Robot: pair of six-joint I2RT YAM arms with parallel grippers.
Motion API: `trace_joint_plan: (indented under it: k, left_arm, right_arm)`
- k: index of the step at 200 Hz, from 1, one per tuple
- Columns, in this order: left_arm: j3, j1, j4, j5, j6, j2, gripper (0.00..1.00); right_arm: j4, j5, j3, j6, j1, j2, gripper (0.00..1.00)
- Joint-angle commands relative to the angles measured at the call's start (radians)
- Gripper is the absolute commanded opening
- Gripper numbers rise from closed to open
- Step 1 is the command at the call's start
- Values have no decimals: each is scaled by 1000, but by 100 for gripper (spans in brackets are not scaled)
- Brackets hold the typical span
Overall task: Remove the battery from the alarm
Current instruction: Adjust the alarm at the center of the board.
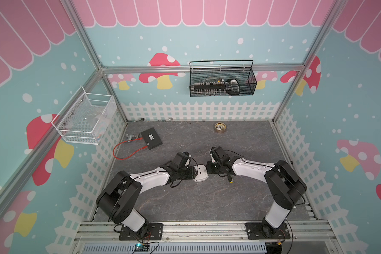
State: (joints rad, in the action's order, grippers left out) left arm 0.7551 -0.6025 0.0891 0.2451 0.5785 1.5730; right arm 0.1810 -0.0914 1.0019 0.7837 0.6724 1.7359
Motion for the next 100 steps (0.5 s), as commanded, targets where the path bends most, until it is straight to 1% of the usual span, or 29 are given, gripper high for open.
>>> trace_joint_plan:
  k: [1,12,26,41,64,100]
  left_arm:
    - [-1,-5,-26,13,14,-4,44]
    - [0,-4,-26,7,14,3,43]
    - [-2,-1,-23,3,11,13,43]
    - [-4,3,-21,1,7,25,43]
    - [-2,10,-19,-10,-1,36,42]
    - [36,25,10,-35,-42,75,41]
  right_arm:
    - [36,0,17,-9,1,-74,27]
    - [44,-21,15,-13,0,-106,33]
    - [50,-68,18,-23,-3,-131,36]
    - [58,-117,34,-46,-9,-132,37]
    - [63,-161,52,-74,-28,-117,37]
    - [25,-241,28,-83,-59,-82,37]
